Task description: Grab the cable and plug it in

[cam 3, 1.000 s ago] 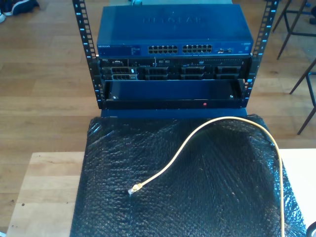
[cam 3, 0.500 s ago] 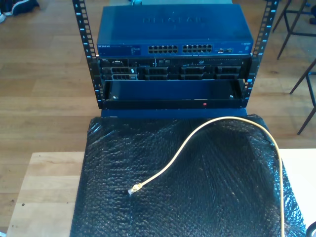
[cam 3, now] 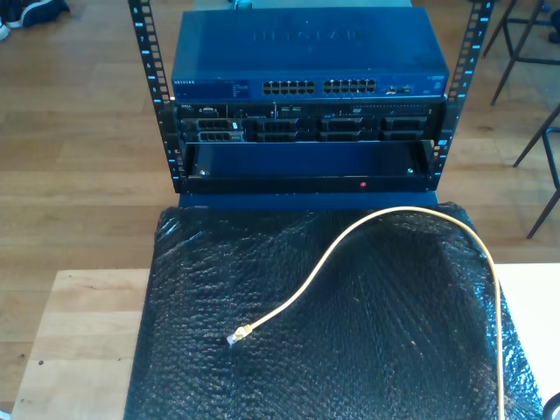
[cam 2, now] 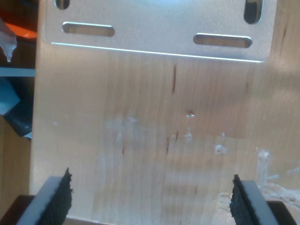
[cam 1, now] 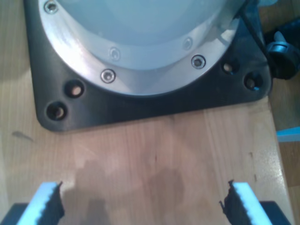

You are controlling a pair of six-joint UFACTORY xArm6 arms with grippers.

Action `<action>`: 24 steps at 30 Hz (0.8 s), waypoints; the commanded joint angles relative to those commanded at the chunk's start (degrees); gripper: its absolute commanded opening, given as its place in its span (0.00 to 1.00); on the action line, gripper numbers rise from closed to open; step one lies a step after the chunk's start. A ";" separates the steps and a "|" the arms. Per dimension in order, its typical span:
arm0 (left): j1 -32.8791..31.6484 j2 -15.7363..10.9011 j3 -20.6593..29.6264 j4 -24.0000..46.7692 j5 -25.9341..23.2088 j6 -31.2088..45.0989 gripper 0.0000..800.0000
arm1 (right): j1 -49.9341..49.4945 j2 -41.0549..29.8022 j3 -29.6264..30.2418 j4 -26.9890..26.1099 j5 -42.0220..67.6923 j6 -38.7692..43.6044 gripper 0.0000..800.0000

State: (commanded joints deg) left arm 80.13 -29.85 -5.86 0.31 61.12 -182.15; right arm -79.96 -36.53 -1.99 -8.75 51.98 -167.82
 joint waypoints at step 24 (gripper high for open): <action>0.00 0.00 -0.62 0.26 0.70 -0.26 1.00 | 0.00 -2.90 -9.76 0.79 14.95 1.05 1.00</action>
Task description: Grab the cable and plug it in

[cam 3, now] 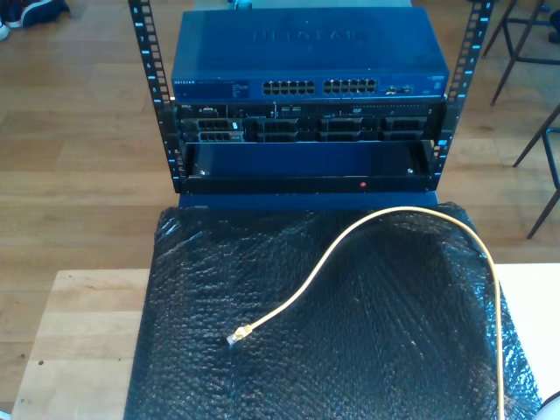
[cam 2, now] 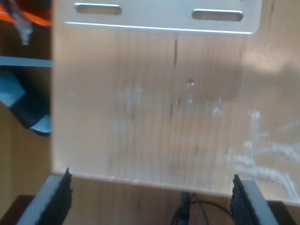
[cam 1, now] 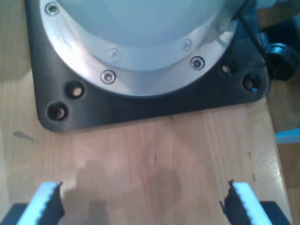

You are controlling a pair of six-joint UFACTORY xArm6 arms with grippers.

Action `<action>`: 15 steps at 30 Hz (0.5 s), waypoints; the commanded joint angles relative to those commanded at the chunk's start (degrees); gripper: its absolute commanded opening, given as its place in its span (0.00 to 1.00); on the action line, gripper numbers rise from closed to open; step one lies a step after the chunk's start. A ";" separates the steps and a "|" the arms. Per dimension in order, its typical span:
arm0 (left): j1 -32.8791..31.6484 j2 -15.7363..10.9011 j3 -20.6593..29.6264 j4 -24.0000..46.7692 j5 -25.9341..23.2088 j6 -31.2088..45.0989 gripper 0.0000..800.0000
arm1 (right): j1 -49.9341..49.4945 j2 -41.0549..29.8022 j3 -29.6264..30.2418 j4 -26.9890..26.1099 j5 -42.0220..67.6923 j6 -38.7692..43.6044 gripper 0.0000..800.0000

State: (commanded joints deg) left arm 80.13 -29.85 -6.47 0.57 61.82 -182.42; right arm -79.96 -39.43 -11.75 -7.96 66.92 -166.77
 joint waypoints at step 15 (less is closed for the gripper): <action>-0.70 -2.29 -7.82 2.90 12.31 -1.49 1.00 | 11.96 0.09 -7.47 5.71 3.69 12.31 1.00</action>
State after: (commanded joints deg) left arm 79.43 -32.13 -14.30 3.47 74.13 -183.91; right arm -68.00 -39.34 -19.22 -2.24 70.62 -154.46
